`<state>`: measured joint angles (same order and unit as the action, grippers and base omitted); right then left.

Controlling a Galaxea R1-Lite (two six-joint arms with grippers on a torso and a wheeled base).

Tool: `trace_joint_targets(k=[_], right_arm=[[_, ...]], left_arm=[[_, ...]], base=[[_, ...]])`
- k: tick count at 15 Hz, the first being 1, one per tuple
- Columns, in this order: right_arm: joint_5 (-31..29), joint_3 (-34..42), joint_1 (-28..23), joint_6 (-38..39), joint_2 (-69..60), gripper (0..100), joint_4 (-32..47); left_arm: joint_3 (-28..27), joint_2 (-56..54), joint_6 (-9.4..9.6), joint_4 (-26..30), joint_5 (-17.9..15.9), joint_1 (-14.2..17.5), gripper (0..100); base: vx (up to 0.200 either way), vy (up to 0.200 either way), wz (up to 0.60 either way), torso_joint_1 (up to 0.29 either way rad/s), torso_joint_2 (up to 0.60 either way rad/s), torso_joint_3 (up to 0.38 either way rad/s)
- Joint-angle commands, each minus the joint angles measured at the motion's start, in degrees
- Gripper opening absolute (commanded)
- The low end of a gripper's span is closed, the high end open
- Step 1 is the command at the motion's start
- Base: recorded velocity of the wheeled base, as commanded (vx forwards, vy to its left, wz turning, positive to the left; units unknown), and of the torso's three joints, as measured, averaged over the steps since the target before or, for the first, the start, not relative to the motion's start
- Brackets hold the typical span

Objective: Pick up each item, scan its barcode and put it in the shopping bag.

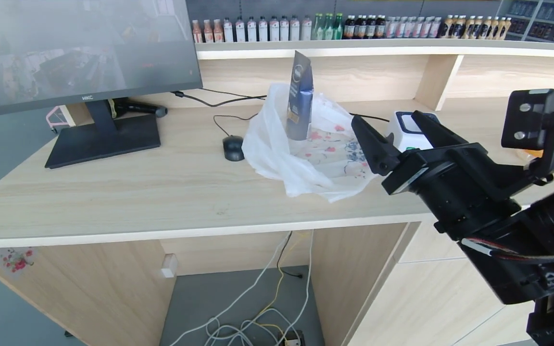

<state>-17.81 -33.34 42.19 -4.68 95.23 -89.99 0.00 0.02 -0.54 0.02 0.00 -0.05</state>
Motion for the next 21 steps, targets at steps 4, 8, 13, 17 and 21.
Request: trace_joint_targets(k=[4,8,13,17,21], right_arm=[[-0.1,2.0,-1.1,-0.5,0.0,100,0.0],[-0.1,2.9,-1.9,-0.9,-0.5,100,0.0],[0.1,2.9,-1.9,-0.9,-0.8,100,0.0],[0.2,3.4,-1.9,-0.6,-0.8,100,0.0],[0.2,3.7,-1.8,-0.6,-0.9,100,0.0]], left_arm=[[0.0,0.0,-0.08,0.0,0.0,0.0,0],[0.0,0.0,-0.08,0.0,0.0,0.0,0],[0.0,0.0,-0.08,-0.1,0.0,0.0,0],[0.0,0.0,-0.08,-0.1,0.0,0.0,0],[0.0,0.0,-0.08,-0.1,0.0,0.0,0]], base=[[0.000,-0.200,0.00,0.001,0.00,0.007],[0.000,-0.200,0.00,0.004,0.00,0.000],[0.000,-0.200,0.00,0.003,0.00,0.003],[0.000,-0.200,0.00,0.004,0.00,0.001],[0.000,-0.200,0.00,0.000,0.00,0.002]])
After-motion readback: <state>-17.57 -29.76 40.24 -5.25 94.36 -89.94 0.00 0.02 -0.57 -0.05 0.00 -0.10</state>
